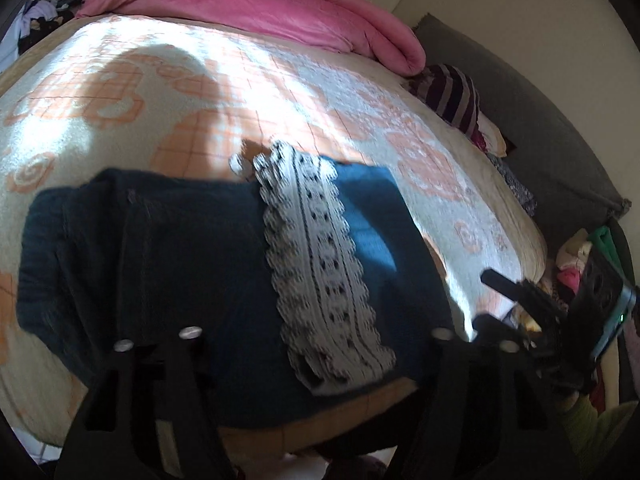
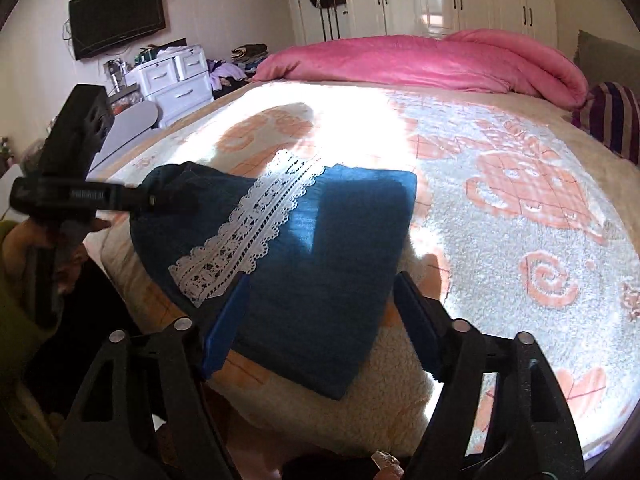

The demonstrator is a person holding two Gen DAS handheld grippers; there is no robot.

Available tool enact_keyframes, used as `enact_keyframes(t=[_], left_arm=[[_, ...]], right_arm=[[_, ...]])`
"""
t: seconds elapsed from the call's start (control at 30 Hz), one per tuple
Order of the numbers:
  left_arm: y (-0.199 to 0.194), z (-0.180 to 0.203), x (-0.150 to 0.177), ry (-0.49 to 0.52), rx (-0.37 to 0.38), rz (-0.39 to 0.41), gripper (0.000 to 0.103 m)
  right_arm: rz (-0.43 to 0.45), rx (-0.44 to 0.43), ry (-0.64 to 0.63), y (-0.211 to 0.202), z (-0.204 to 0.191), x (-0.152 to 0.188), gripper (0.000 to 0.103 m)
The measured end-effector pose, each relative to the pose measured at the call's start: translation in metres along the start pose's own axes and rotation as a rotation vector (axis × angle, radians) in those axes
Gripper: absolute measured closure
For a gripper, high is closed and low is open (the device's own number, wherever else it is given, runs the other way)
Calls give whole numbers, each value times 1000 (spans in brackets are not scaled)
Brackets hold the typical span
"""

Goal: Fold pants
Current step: 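Release the lace hem and open both grippers above the stack, then grasp the edge of the denim stack with the left gripper and lift it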

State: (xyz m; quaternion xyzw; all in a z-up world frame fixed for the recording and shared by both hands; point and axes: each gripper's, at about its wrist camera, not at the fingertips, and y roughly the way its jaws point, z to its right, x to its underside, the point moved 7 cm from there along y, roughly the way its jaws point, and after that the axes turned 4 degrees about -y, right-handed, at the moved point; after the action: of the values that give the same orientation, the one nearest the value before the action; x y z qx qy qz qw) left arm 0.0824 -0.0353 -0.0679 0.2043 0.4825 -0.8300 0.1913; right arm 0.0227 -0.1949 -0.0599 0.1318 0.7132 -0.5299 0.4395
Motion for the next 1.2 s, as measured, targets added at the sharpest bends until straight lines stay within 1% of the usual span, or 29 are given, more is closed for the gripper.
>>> enact_keyframes(t=[0.03, 0.07, 0.1, 0.13, 0.17, 0.27, 0.33, 0.37, 0.43, 0.47, 0.5, 0.53, 0.6, 0.7, 0.77, 0.87, 0.97, 1.03, 1.1, 1.2], left_arm=[[2, 2, 5, 13, -9, -13, 52], [4, 3, 9, 19, -14, -25, 53], [6, 4, 14, 20, -18, -43, 53], [8, 4, 17, 15, -22, -54, 53], [9, 2, 20, 5, -26, -64, 53], [19, -9, 32, -54, -41, -105, 47], [24, -11, 37, -75, -30, -114, 47], [26, -10, 38, -83, -17, -115, 48], [29, -5, 39, -101, 44, -122, 51], [31, -3, 40, -94, 45, -124, 60], [32, -4, 41, -76, 21, -122, 75], [33, -5, 43, -67, 9, -121, 83], [29, -3, 46, -55, 13, -123, 87], [20, 6, 53, 32, -20, -121, 87], [22, 7, 58, 60, -46, -125, 87], [22, 4, 53, 46, -51, -123, 81], [20, 6, 50, 52, -57, -114, 80], [20, 9, 50, 65, -63, -112, 80], [18, 10, 50, 67, -61, -111, 78], [17, 9, 50, 66, -61, -109, 77]], right_arm=[[-10, -12, -8, 1, -2, 1, 57], [-22, -22, -18, 5, -4, 2, 62], [-37, -33, -31, 8, -6, 2, 70], [-48, -42, -40, 11, -8, 3, 74], [-54, -51, -50, 14, -11, 3, 74], [-70, -59, -66, 22, -16, 5, 74], [-79, -62, -64, 27, -16, 7, 74], [-84, -63, -62, 30, -17, 8, 74], [-101, -61, -62, 35, -17, 12, 69], [-107, -61, -61, 36, -17, 14, 68], [-117, -60, -58, 39, -16, 17, 67], [-127, -60, -55, 40, -16, 20, 67], [-148, -55, -52, 42, -14, 26, 67], [-154, -56, -55, 38, -16, 30, 67], [-153, -52, -62, 36, -17, 30, 66], [-144, -28, -80, 34, -19, 27, 64], [-115, -31, -87, 29, -22, 20, 59], [-146, -23, -87, 36, -20, 26, 58], [-204, -10, -65, 46, -16, 36, 58], [-205, -9, -48, 47, -15, 38, 58]])
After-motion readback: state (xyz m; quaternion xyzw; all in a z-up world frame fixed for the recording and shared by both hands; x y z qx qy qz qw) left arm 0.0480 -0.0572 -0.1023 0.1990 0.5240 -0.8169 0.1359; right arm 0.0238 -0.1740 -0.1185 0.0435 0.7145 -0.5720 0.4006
